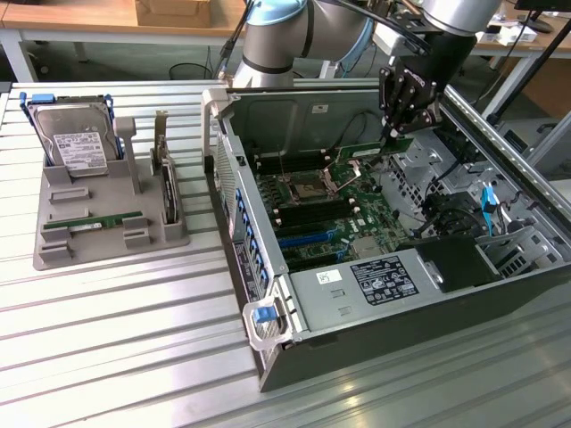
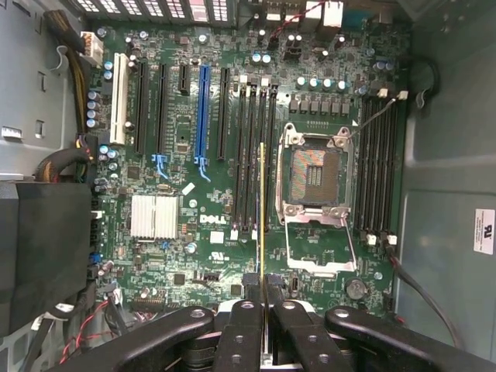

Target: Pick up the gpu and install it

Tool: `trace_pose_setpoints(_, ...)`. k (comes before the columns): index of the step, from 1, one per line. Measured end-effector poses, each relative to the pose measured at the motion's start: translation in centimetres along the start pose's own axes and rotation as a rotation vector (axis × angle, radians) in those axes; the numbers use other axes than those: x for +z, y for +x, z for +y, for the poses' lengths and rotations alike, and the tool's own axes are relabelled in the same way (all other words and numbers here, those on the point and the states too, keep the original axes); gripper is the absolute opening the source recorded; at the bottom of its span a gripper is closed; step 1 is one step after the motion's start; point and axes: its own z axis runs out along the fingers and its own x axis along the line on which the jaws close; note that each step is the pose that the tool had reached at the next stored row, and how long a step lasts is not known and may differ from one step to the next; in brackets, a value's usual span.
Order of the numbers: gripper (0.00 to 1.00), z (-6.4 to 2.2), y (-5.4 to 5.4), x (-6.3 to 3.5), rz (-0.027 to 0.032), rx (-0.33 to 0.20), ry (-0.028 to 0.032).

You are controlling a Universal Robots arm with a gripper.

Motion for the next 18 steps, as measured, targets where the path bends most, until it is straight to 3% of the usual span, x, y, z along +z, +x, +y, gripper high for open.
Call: trace_pose_setpoints(18, 0.13, -0.02, 0.00, 0.49, 0.0001, 0.000, 0.0000)
